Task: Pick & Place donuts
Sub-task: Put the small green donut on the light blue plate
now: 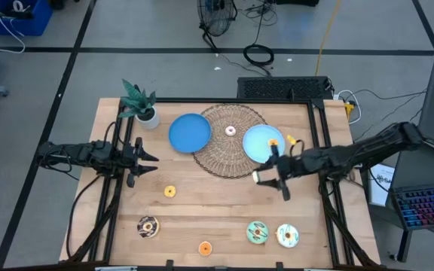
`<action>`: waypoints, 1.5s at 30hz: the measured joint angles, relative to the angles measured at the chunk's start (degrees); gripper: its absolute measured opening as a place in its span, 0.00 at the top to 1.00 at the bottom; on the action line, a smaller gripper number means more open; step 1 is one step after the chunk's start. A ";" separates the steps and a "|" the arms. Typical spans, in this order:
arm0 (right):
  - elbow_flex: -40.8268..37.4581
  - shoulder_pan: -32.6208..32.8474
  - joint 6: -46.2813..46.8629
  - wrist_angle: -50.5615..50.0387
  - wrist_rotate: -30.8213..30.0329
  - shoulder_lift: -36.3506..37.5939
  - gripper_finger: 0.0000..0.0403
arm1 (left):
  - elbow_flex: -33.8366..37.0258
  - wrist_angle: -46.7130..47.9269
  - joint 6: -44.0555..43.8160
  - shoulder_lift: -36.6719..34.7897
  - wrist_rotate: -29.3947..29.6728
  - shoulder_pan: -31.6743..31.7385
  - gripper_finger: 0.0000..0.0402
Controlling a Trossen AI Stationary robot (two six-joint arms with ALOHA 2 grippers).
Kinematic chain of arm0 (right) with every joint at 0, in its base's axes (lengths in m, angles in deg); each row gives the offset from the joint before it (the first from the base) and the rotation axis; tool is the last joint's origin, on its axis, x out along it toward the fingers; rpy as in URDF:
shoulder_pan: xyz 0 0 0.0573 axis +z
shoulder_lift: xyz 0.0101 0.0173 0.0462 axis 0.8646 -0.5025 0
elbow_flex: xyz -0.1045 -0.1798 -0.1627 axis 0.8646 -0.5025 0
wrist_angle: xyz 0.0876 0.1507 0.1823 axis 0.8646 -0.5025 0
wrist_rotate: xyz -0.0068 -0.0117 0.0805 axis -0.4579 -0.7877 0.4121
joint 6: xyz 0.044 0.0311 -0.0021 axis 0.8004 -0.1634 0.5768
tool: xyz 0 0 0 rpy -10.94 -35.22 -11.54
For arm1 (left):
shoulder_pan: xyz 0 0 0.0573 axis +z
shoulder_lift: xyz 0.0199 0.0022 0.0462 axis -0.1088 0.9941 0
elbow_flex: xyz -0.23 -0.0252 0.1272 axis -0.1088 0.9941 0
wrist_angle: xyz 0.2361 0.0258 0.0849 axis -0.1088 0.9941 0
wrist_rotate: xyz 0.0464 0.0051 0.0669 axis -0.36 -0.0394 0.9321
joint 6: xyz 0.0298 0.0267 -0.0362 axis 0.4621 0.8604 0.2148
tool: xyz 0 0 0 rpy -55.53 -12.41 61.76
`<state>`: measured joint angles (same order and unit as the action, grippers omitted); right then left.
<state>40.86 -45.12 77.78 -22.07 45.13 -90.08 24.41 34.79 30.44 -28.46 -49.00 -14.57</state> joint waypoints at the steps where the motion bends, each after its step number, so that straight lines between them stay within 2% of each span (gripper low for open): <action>1: 0.00 -0.48 -0.79 -0.58 -1.16 1.54 0.52 | 0.00 0.03 0.00 0.02 -0.01 0.00 0.63; 9: 0.00 -2.75 -8.54 -5.45 -14.93 11.52 0.52 | -0.01 0.02 0.00 0.00 -0.01 0.01 0.63; 17: -0.17 -2.80 -10.33 -6.51 -33.29 13.42 0.52 | 0.01 0.02 0.00 0.01 0.00 0.00 0.63; 20: -1.51 -2.80 -10.66 -4.75 -42.64 13.43 0.52 | 0.00 0.02 0.00 0.02 -0.01 0.00 0.63; 24: -3.47 -2.80 -11.27 -2.13 -58.51 13.43 0.52 | -0.01 0.02 0.00 0.02 -0.01 0.00 0.63; 27: -4.80 -2.80 -13.24 -0.33 -66.02 13.40 0.52 | 0.01 0.02 0.00 0.02 -0.01 0.01 0.63; 30: -6.25 -2.80 -15.79 3.15 -68.10 13.42 0.52 | 0.00 0.02 0.00 0.01 -0.01 0.00 0.63; 41: -7.72 -2.80 -22.99 9.69 -66.08 13.73 0.52 | -0.01 0.02 0.00 0.02 -0.01 0.00 0.63; 43: -7.72 -2.80 -24.18 10.66 -63.53 14.04 0.52 | 0.01 0.02 0.00 0.02 -0.01 0.01 0.63; 45: -7.72 -3.06 -24.51 11.10 -58.38 14.63 0.52 | -0.01 0.02 0.00 0.02 -0.01 0.00 0.63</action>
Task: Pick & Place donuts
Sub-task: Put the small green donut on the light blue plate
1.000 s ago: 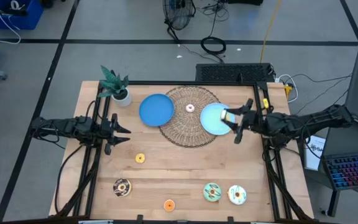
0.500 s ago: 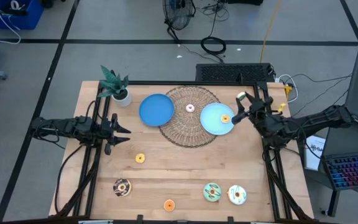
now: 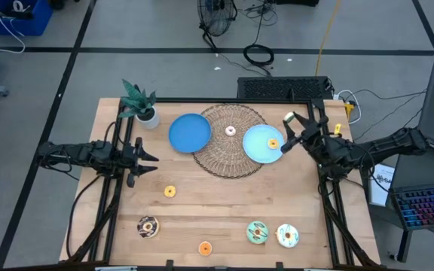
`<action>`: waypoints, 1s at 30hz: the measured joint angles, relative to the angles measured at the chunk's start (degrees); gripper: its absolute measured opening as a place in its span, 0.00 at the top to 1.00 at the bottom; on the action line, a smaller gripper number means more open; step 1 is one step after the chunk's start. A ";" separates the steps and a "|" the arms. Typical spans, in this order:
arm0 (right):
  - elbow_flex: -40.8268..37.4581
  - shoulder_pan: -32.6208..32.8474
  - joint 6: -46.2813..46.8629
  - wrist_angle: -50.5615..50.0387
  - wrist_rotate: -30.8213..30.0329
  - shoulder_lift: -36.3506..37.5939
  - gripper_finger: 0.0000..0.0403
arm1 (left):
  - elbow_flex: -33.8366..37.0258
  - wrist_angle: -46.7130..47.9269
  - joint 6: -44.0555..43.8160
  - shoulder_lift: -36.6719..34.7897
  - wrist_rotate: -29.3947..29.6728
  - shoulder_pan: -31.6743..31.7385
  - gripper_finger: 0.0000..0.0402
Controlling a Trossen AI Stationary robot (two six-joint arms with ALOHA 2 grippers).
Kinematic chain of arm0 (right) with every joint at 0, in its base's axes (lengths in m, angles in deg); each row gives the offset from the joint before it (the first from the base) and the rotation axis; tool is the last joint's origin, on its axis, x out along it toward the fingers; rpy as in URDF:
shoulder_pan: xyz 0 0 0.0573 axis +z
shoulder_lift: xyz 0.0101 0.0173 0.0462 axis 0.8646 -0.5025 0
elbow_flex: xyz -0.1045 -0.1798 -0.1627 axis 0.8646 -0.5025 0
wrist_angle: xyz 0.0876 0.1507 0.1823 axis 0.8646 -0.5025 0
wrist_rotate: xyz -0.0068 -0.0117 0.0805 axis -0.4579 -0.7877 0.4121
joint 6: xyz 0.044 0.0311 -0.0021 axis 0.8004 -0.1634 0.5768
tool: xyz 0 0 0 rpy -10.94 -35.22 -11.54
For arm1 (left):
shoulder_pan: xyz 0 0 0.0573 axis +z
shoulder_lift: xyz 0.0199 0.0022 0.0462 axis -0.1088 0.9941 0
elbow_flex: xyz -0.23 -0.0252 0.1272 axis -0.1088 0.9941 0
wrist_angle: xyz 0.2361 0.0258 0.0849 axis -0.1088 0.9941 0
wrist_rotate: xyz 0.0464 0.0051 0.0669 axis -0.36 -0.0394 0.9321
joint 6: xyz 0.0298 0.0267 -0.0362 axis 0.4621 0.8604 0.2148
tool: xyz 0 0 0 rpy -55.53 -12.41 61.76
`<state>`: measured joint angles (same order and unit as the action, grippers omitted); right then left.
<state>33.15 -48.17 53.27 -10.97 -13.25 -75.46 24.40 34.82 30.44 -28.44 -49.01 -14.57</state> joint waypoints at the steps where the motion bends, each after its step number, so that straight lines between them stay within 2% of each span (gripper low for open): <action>1: 0.00 -0.39 0.21 0.10 3.20 0.38 0.52 | 0.02 0.00 0.00 -0.01 0.00 0.01 0.63; 3: 0.00 -1.43 1.29 -0.16 7.35 1.37 0.52 | 0.00 0.00 0.00 0.00 0.02 -0.01 0.63; 6: -0.01 -3.00 3.23 -2.86 10.20 3.45 0.52 | 0.00 0.00 0.00 0.00 0.00 0.01 0.63; 18: -0.02 -6.61 9.20 -17.45 10.07 18.03 0.52 | 0.00 0.00 0.00 0.00 0.00 0.00 0.63; 30: -0.02 -6.86 14.35 -31.93 9.76 30.34 0.52 | 0.02 0.00 0.00 0.00 0.00 0.01 0.63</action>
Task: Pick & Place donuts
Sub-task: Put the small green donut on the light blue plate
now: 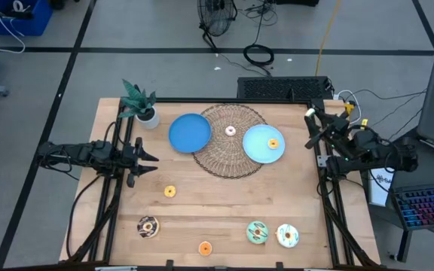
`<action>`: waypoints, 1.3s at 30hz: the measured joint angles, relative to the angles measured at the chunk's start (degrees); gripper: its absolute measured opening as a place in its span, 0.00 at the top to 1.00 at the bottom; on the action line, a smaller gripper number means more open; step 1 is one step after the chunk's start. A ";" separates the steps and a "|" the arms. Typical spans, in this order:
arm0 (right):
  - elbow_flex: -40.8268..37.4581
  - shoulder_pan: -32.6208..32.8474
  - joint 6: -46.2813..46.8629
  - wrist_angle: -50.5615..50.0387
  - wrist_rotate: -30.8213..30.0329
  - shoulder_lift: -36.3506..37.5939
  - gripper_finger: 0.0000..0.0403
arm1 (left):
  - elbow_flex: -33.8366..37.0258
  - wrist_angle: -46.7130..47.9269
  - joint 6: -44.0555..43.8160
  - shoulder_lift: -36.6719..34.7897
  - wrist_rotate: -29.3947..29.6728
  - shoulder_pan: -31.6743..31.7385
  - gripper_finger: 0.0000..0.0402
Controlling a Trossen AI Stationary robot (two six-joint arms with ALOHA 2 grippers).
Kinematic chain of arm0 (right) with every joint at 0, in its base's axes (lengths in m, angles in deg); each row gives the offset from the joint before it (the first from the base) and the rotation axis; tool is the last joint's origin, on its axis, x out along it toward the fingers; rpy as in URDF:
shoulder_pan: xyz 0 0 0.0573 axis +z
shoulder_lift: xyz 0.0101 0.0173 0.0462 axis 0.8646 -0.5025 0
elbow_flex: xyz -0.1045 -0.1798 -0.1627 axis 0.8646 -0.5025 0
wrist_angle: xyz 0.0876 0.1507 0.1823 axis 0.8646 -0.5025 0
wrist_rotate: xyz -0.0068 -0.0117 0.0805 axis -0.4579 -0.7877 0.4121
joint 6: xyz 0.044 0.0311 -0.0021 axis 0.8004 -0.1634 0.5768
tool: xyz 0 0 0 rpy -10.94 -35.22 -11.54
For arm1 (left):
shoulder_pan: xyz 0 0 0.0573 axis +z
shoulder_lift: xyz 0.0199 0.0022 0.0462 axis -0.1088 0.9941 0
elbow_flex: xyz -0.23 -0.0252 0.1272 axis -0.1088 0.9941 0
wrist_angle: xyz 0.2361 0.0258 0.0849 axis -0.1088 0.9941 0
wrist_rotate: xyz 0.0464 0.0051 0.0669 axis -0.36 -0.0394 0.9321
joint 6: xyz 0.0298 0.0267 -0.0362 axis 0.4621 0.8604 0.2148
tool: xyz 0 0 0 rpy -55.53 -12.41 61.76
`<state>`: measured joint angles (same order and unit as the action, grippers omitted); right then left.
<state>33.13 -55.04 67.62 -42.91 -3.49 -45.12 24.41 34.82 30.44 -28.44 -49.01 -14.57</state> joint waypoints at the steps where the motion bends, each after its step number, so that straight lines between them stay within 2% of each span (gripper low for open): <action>1: 0.00 0.00 0.60 -1.03 0.00 0.78 0.52 | -0.01 0.00 0.00 0.00 0.00 -0.01 0.63; 9: 0.00 0.00 5.08 -3.15 0.86 4.36 0.52 | -0.01 0.00 0.00 -0.01 0.00 -0.01 0.63; 15: -0.44 0.00 8.18 -6.00 8.17 3.59 0.52 | -0.01 0.00 0.00 0.00 0.00 0.00 0.63; 20: -2.05 0.00 9.86 -6.35 17.24 3.55 0.52 | -0.01 0.00 0.00 0.00 0.01 -0.02 0.63; 28: -3.98 0.00 16.01 -6.03 41.14 3.51 0.52 | -0.01 0.00 0.00 0.00 0.00 0.00 0.63; 31: -4.43 0.02 16.05 -3.67 45.28 3.33 0.52 | -0.01 0.00 0.00 0.00 0.00 0.00 0.63; 33: -4.30 0.02 14.81 -0.64 43.43 2.71 0.52 | -0.02 0.00 0.00 0.00 0.02 0.00 0.63; 35: -3.06 -0.02 12.41 -2.02 38.74 2.48 0.52 | -0.02 0.00 0.00 -0.01 0.01 -0.02 0.63; 39: 0.06 -1.51 11.26 -9.59 21.71 3.05 0.52 | 0.00 0.00 0.00 0.00 0.00 0.00 0.63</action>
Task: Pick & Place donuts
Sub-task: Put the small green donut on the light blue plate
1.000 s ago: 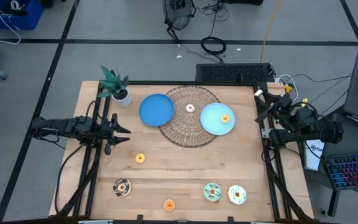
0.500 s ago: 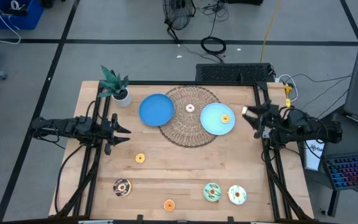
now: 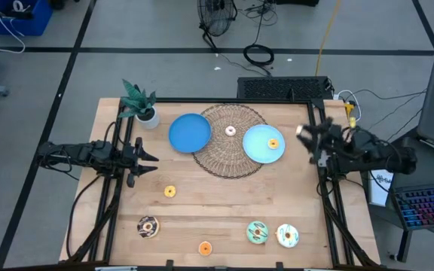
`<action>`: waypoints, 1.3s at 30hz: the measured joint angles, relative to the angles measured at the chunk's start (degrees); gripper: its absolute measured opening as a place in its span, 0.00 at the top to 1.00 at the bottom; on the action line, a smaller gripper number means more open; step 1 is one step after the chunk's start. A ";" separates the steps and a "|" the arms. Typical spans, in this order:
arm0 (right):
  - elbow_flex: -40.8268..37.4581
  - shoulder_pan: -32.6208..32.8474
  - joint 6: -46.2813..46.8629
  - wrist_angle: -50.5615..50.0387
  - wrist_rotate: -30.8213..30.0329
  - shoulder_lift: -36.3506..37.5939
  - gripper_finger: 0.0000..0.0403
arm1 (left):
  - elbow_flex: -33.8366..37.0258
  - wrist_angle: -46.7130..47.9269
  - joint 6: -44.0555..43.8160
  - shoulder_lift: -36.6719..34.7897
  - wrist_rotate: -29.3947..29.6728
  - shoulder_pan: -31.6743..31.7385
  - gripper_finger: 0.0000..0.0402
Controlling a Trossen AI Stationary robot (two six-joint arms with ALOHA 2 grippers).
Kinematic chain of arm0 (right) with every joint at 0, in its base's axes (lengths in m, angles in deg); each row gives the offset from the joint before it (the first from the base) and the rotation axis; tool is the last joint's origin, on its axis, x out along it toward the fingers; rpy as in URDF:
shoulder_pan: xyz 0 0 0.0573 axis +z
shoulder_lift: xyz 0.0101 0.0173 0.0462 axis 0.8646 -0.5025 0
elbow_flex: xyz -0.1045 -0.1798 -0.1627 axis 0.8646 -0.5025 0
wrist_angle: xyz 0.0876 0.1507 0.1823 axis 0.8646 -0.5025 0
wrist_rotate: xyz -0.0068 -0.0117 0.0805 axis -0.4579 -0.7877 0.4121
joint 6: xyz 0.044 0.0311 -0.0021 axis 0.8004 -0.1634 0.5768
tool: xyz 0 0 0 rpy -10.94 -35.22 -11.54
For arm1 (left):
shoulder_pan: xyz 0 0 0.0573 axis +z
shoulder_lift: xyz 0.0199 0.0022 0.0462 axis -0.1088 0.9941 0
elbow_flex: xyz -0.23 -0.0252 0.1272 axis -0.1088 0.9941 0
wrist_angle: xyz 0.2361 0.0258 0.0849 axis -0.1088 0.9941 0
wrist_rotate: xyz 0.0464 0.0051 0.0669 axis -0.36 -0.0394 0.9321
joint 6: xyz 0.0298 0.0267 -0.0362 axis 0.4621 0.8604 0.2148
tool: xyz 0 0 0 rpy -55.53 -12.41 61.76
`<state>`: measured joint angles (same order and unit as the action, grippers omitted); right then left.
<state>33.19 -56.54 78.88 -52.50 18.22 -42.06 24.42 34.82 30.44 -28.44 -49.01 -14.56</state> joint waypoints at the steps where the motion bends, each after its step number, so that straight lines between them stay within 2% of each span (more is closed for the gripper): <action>1: 0.32 -0.45 0.08 -1.14 -2.72 0.18 0.52 | -0.02 0.00 0.00 0.00 0.00 -0.02 0.63; 6: 0.82 -2.87 -2.37 -1.34 -12.39 0.93 0.52 | -0.02 0.00 0.00 0.00 0.00 0.00 0.63; 10: 0.82 -5.03 -7.37 3.81 -17.18 0.87 0.52 | 0.00 0.00 0.00 0.00 0.00 0.00 0.63; 14: 2.06 -6.85 -14.27 12.13 -18.69 0.78 0.52 | -0.02 0.00 0.00 0.00 0.00 0.00 0.63; 18: 6.39 -7.04 -14.25 13.94 -18.57 -1.12 0.52 | 0.00 0.00 0.00 0.00 0.02 -0.01 0.63; 22: 9.70 -6.98 -13.58 13.57 -18.27 -7.79 0.52 | 0.00 0.00 0.00 -0.02 0.00 0.00 0.63; 27: 14.90 -7.17 -13.38 13.24 -17.56 -22.44 0.52 | -0.01 0.00 0.00 0.00 0.00 0.00 0.63; 29: 17.76 -8.00 -11.38 10.76 -14.77 -29.05 0.52 | -0.02 0.00 0.00 -0.02 0.02 0.00 0.63; 32: 22.66 -11.66 -5.99 5.15 -7.05 -39.14 0.52 | 0.00 0.00 0.00 0.00 0.00 0.00 0.63; 37: 27.54 -19.82 1.58 -3.20 14.22 -54.59 0.52 | -0.02 0.00 0.00 -0.01 0.00 -0.01 0.63; 39: 28.58 -22.16 2.95 -4.86 19.80 -59.90 0.52 | -0.01 0.00 0.00 -0.01 0.00 0.00 0.63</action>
<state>61.76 -78.71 81.83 -57.37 38.02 -101.96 24.41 34.82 30.44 -28.45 -49.01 -14.56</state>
